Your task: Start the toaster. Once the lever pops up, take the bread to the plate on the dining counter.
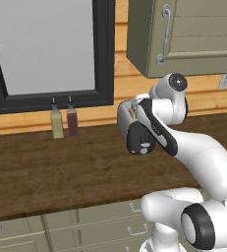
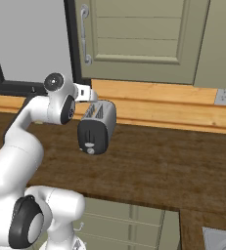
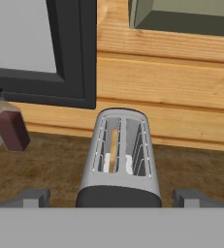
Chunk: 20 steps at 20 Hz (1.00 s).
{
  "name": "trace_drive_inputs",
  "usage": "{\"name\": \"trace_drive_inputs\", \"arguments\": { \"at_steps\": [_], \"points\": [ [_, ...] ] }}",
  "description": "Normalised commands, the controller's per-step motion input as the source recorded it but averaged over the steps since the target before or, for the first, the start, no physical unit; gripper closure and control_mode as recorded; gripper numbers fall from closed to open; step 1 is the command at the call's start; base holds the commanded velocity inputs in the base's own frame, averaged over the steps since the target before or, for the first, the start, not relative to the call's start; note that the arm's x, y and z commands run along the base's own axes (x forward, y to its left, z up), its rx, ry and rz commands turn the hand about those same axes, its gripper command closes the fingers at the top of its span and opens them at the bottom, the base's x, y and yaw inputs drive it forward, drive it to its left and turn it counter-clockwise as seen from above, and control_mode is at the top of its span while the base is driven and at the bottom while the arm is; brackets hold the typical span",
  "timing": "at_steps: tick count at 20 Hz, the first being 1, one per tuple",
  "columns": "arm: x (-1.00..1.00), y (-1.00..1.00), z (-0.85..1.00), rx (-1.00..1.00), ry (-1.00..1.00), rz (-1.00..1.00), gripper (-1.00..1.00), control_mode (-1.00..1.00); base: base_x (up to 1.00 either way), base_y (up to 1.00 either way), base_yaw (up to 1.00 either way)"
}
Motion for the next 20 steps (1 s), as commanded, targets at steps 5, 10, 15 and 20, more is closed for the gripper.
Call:
{"name": "trace_drive_inputs", "arguments": {
  "at_steps": [5,10,15,20],
  "points": [
    [0.00,0.00,0.00,0.00,0.00,0.00,-1.00,-1.00,0.00,0.00,0.00],
    [0.00,0.00,0.00,0.00,0.00,0.00,-1.00,-1.00,0.00,0.00,0.00],
    [0.00,0.00,0.00,0.00,0.00,0.00,-1.00,-1.00,0.00,0.00,0.00],
    [0.00,0.00,0.00,0.00,0.00,0.00,-1.00,-1.00,0.00,0.00,0.00]
  ]
}}
